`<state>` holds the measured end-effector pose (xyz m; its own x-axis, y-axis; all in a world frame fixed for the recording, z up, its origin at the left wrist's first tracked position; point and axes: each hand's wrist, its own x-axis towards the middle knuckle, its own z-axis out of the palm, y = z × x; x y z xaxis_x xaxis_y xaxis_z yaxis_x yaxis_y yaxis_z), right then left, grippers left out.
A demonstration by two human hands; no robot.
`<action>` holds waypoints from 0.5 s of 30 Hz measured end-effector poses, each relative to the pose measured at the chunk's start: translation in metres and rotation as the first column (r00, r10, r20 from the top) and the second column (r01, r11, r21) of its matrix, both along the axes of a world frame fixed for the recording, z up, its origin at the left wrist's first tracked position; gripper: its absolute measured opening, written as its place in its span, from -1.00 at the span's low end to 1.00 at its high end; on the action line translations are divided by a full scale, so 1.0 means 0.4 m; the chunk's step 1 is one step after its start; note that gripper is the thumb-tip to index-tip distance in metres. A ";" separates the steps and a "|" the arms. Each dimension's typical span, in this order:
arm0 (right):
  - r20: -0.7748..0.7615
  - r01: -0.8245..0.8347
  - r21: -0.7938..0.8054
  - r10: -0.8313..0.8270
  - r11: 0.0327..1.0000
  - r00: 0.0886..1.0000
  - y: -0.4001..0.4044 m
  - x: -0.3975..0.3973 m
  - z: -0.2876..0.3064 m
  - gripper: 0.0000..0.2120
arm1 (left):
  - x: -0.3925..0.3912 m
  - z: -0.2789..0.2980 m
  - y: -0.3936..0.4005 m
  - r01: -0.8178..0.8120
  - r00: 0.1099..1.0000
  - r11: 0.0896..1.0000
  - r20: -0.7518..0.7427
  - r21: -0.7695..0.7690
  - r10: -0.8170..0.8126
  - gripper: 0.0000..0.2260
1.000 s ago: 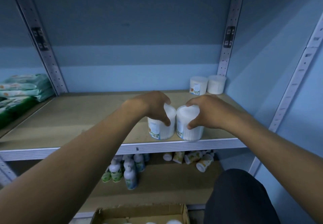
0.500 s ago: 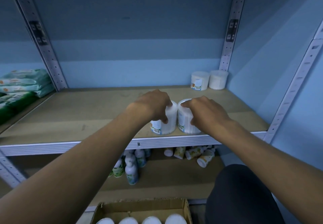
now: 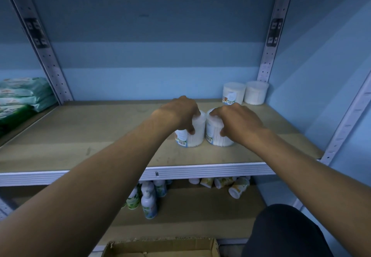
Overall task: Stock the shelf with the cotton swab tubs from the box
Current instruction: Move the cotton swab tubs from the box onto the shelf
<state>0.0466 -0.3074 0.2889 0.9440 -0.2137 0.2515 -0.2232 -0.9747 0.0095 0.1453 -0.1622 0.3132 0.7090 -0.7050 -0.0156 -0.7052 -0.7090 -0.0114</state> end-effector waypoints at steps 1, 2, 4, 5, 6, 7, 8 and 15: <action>0.000 0.000 0.006 0.000 1.000 1.000 -0.009 0.014 -0.001 -0.44 | 0.011 0.000 -0.006 -0.001 1.000 1.000 0.002 -0.007 0.001 -0.47; 0.000 0.000 0.012 0.000 1.000 1.000 -0.018 0.028 -0.001 -0.40 | 0.021 0.001 -0.012 -0.002 1.000 1.000 0.004 -0.013 0.002 -0.46; -0.003 0.000 0.020 0.000 1.000 1.000 -0.035 0.056 -0.006 -0.35 | 0.043 0.001 -0.024 -0.008 1.000 1.000 0.003 -0.025 0.008 -0.44; -0.003 0.000 0.018 0.000 1.000 1.000 -0.043 0.070 -0.009 -0.34 | 0.054 0.001 -0.031 -0.014 1.000 0.999 -0.001 -0.030 0.014 -0.43; -0.003 0.001 0.018 -0.001 1.000 1.000 -0.050 0.083 -0.012 -0.33 | 0.064 0.001 -0.036 -0.019 1.000 0.999 -0.004 -0.032 0.019 -0.43; -0.001 0.001 0.019 -0.001 1.000 1.000 -0.058 0.094 -0.014 -0.33 | 0.074 0.001 -0.043 -0.025 1.000 0.999 -0.005 -0.029 0.025 -0.44; -0.002 0.002 0.023 -0.002 1.000 1.000 -0.065 0.105 -0.016 -0.34 | 0.084 0.001 -0.049 -0.028 1.000 0.999 -0.003 -0.024 0.028 -0.45; -0.003 0.030 0.057 -0.030 0.998 1.000 -0.105 0.183 -0.017 -0.38 | 0.162 -0.002 -0.091 -0.063 0.998 0.997 -0.015 -0.046 0.062 -0.46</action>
